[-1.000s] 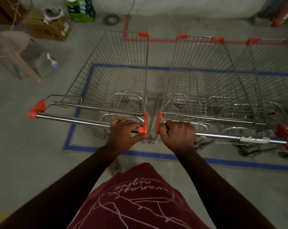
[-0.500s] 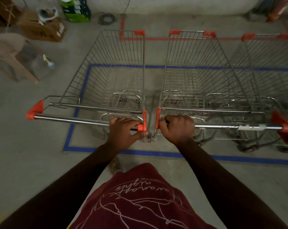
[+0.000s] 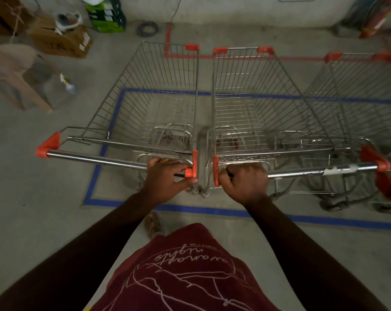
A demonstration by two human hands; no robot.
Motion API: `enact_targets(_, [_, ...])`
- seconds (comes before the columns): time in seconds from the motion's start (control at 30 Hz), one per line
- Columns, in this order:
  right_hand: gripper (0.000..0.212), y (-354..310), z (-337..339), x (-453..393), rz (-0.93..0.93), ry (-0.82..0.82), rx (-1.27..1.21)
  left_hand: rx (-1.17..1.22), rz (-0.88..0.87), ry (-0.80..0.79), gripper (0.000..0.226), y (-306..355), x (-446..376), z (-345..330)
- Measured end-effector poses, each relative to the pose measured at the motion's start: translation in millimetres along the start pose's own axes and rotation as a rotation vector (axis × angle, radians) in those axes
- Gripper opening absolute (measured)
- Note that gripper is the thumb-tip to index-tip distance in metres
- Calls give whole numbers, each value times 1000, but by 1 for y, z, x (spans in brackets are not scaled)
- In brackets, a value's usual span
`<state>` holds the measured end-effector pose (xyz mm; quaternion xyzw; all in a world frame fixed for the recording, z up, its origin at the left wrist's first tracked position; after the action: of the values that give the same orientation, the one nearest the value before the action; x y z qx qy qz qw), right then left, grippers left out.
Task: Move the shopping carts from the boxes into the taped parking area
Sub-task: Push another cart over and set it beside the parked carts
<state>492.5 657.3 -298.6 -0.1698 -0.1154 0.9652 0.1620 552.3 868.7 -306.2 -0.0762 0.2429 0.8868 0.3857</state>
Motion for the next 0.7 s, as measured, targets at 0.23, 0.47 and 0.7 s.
enact_targets(0.23, [38,-25,3,-2,17,40,-4,29,-48,-39,51,9,-13,-4])
enact_targets(0.47, [42,-31,4,-3,6,97,-43,-4,22,26,47,5,-11,-2])
enact_targets(0.7, [42,-31,-10,-5,-39,76,-7,-5,32,67,50,7,-15,-5])
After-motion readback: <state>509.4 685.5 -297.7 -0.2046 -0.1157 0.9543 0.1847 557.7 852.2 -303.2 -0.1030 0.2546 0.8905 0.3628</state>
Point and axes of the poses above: each hand's wrist, its own x-axis away from the middle knuckle, its own z-axis out of the back of the hand, y = z × x, the point moved 10 cm from there along -x, towards the middle knuckle, and after that the axes turned 13 degrees about -z, right-handed, at the moved point
